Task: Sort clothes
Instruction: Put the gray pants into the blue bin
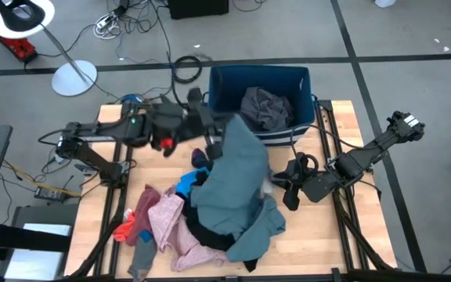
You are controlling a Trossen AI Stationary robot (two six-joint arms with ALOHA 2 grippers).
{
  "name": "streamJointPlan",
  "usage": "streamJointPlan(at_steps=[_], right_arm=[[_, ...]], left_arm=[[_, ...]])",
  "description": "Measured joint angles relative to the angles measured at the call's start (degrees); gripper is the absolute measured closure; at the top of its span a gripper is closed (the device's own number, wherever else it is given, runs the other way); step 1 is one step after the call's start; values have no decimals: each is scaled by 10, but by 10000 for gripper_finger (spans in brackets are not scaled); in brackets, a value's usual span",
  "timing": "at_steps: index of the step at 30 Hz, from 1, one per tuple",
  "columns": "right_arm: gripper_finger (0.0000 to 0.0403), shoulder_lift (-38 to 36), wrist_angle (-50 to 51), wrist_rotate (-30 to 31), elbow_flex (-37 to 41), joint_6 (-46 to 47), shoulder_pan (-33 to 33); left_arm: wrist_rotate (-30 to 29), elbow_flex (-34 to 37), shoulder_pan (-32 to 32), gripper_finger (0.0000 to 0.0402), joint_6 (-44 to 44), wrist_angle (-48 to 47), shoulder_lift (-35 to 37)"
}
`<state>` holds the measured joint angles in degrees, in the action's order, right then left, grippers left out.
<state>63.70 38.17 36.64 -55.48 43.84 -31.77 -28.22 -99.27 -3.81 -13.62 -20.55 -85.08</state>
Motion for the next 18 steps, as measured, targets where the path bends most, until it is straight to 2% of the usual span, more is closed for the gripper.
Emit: streamJointPlan(at_steps=[6,11,14,18], right_arm=[[298,0,-15,-4,0,0,0],[298,0,-32,-4,0,0,0],[298,0,-34,-4,0,0,0],[298,0,-41,-4,0,0,0]], left_arm=[[-8,-43,69,401,-48,33,0],[-20,-54,127,401,-86,110,-4],[-20,-57,158,401,-87,125,-14],[16,-57,189,401,-84,111,-36]])
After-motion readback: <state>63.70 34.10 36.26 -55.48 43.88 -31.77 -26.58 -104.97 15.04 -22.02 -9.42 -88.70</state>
